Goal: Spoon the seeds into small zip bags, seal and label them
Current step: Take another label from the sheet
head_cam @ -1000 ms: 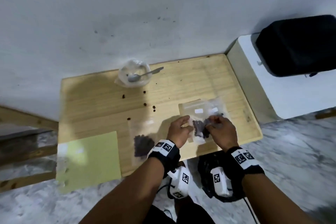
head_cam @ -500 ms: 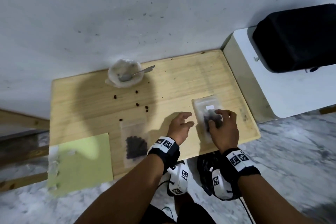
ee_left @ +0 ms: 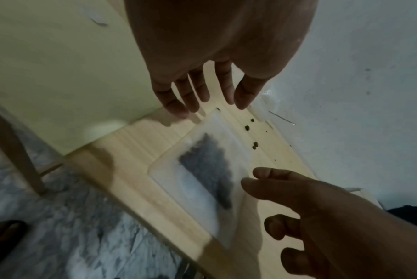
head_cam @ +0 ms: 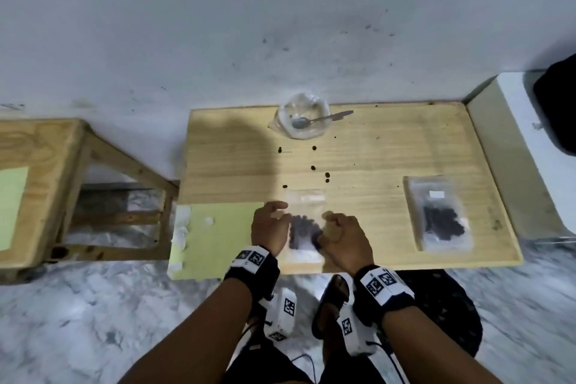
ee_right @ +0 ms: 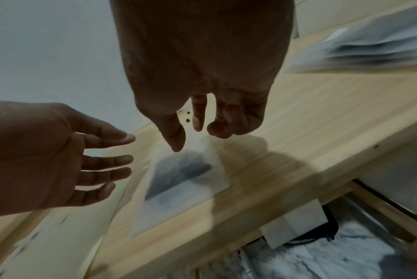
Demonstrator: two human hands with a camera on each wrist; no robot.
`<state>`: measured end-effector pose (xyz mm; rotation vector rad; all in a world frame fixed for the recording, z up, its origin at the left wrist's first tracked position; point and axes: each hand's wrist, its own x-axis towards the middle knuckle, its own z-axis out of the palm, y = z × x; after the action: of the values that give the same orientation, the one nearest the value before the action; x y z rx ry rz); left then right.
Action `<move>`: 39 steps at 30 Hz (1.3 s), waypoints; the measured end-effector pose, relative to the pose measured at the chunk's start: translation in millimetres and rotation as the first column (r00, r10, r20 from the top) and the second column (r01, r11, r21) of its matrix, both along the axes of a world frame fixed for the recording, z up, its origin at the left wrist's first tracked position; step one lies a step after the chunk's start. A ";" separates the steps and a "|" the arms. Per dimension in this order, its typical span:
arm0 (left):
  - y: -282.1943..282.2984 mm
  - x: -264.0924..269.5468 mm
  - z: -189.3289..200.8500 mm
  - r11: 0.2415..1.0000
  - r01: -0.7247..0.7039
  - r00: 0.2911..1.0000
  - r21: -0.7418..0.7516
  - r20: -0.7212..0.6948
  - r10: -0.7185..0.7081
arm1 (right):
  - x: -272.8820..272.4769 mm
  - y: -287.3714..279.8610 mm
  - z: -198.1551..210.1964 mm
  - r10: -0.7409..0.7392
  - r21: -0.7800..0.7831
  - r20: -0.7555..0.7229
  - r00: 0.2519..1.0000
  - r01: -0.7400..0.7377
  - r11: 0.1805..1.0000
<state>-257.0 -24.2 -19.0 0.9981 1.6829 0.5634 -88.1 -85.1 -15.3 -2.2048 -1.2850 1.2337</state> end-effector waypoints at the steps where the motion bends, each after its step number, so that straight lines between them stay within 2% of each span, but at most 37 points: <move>1: -1.3 -3.6 -2.4 0.999 0.029 1.000 -0.023 -0.003 -0.029 | -6.3 2.0 -1.2 0.021 -0.022 0.030 0.999 -0.020 1.000; 5: -7.0 -3.9 -5.2 0.988 0.110 0.993 -0.104 0.055 -0.105 | -22.1 6.1 -9.7 0.018 -0.075 0.057 0.998 -0.014 0.997; 10: -6.9 -1.5 -3.7 0.987 0.075 0.990 -0.144 0.131 -0.056 | -22.6 11.8 -22.6 -0.206 -0.023 -0.069 0.976 0.205 0.978; 14: -8.1 -11.0 4.8 0.993 0.017 0.977 -0.118 0.211 0.008 | -27.8 14.6 -19.1 -0.339 -0.055 -0.260 0.904 0.337 0.940; 17: -4.6 -31.9 13.7 0.999 -0.021 0.965 -0.032 0.260 0.029 | -46.2 23.5 -9.2 -0.276 0.015 -0.342 0.898 0.299 0.954; 19: 1.0 -51.7 19.0 0.997 -0.062 0.973 0.051 0.224 0.049 | -63.6 33.0 -0.9 -0.196 0.081 -0.381 0.904 0.244 0.966; 22: 12.4 -97.3 25.8 0.972 -0.188 0.967 0.141 0.197 0.158 | -100.7 51.2 4.1 -0.124 0.140 -0.399 0.909 0.194 0.971; 24: 21.4 -127.6 28.4 0.949 -0.268 0.947 0.164 0.225 0.229 | -122.7 60.2 2.1 -0.106 0.151 -0.355 0.929 0.169 0.974; 27: 35.3 -174.8 32.0 0.905 -0.389 0.907 0.172 0.245 0.343 | -156.3 67.1 -8.0 0.044 0.121 -0.168 0.985 -0.024 0.992; 30: 43.3 -212.5 33.2 0.871 -0.451 0.883 0.196 0.243 0.403 | -185.6 72.9 -10.2 0.151 0.037 -0.068 0.986 -0.149 0.988; 36: 37.1 -267.7 24.6 0.851 -0.482 0.872 0.207 0.207 0.443 | -223.8 80.4 -15.0 0.178 -0.010 0.103 0.979 -0.178 0.984; 39: 31.5 -280.9 19.8 0.838 -0.504 0.861 0.208 0.196 0.469 | -235.7 85.1 -16.8 0.181 -0.035 0.139 0.974 -0.178 0.983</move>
<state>-537.9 7.4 0.8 0.6728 1.7729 1.1850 -323.9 0.0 -32.1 -2.2686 -1.5633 1.1763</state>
